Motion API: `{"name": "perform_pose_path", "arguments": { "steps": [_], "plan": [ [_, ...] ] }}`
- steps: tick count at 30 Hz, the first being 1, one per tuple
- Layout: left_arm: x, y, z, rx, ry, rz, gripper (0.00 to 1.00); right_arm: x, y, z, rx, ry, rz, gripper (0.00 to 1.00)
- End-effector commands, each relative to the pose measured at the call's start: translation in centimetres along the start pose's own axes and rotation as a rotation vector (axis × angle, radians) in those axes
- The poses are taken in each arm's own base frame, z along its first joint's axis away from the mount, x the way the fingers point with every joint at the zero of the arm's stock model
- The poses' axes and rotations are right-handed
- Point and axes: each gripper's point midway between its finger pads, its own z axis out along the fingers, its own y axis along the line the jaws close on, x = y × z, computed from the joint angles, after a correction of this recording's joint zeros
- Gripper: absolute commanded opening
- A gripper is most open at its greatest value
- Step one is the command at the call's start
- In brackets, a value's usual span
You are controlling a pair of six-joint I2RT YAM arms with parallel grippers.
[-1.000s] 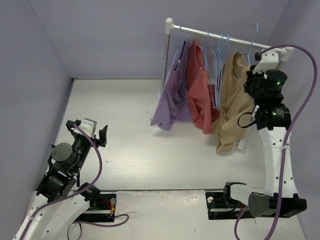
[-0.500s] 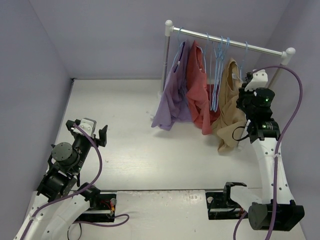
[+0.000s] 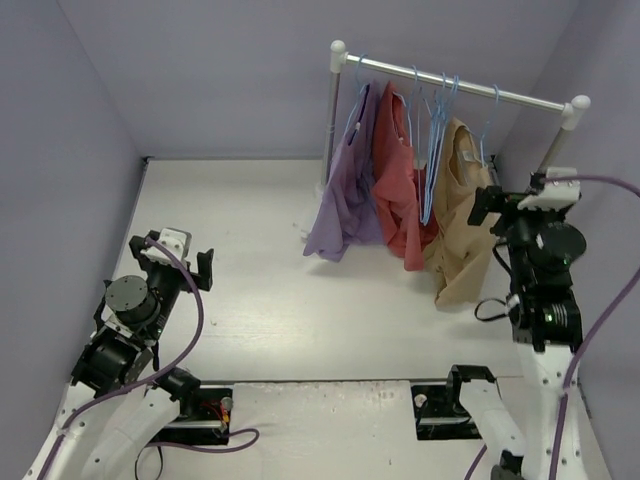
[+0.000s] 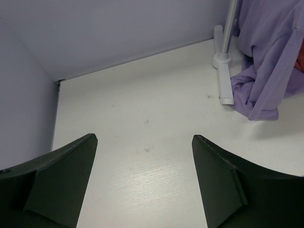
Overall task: Place the t-shirt on the hanger
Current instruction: Reset both arms
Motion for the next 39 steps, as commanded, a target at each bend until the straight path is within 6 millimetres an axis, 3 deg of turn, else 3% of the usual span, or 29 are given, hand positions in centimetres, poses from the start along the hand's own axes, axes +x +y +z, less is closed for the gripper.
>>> {"name": "perform_pose_path", "arguments": {
  "steps": [1,5,12,17,28,39],
  "plan": [
    [-4.0,2.9,-1.9,-0.118,-0.028,-0.063,0.81,-4.5,-1.2,-3.3,0.072,-0.16,0.047,1.0],
    [-4.4,4.0,-3.1,-0.162,-0.013,-0.098,0.88,-5.9,-1.7,-7.1,0.096,-0.241,0.073,1.0],
    [-4.2,4.2,-4.9,-0.165,-0.024,-0.165,0.91,-5.6,-1.9,-12.4,0.069,-0.308,0.098,1.0],
    [-4.6,4.9,-6.6,-0.177,-0.06,-0.186,0.93,-4.9,-2.4,-14.9,0.067,-0.329,0.095,1.0],
    [-2.5,4.2,-7.7,-0.144,0.004,-0.206,0.94,-5.6,-3.6,-15.8,0.12,-0.351,0.109,1.0],
    [-2.4,4.1,-7.5,-0.147,0.017,-0.205,0.94,-5.6,-3.6,-15.6,0.121,-0.344,0.097,1.0]
  ]
}}
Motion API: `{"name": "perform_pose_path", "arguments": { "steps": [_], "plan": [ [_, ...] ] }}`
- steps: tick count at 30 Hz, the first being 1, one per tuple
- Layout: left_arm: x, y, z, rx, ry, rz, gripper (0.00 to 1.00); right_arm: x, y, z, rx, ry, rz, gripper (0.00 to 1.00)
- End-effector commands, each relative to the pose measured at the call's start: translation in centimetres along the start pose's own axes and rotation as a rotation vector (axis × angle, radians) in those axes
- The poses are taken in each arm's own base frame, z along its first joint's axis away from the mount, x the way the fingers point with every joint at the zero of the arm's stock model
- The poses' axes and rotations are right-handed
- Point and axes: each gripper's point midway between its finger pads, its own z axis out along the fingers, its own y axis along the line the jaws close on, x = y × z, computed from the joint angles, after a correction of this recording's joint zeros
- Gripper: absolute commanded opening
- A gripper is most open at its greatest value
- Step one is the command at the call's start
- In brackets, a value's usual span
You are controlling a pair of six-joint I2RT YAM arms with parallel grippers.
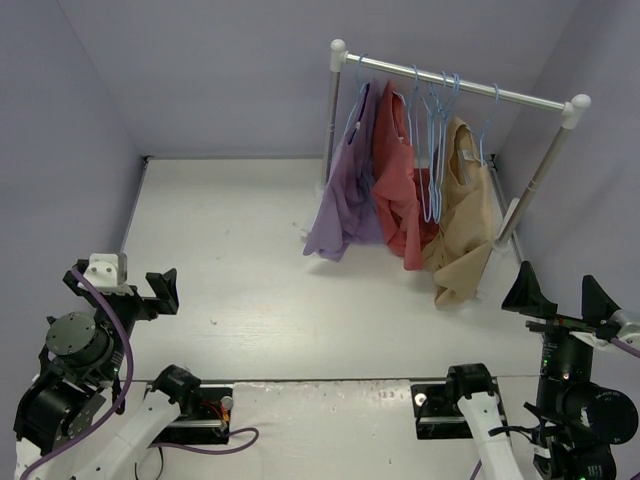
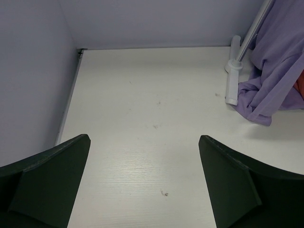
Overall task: Place the t-shirt on the hanger
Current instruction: Reset both arms
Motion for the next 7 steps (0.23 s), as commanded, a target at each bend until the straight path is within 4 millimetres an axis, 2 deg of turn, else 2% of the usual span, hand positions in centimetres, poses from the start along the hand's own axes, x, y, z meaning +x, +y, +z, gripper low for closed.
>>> {"name": "perform_pose_path", "arguments": {
  "steps": [1,7],
  "plan": [
    [-0.85,-0.38,0.61,0.001,-0.012,-0.023,0.94,-1.5,0.09,1.2,0.011,-0.035,-0.004,1.0],
    [-0.56,-0.61,0.99,0.002,0.004,-0.023,0.94,-1.02,0.46,1.81,0.0,-0.014,-0.011,1.0]
  ]
}}
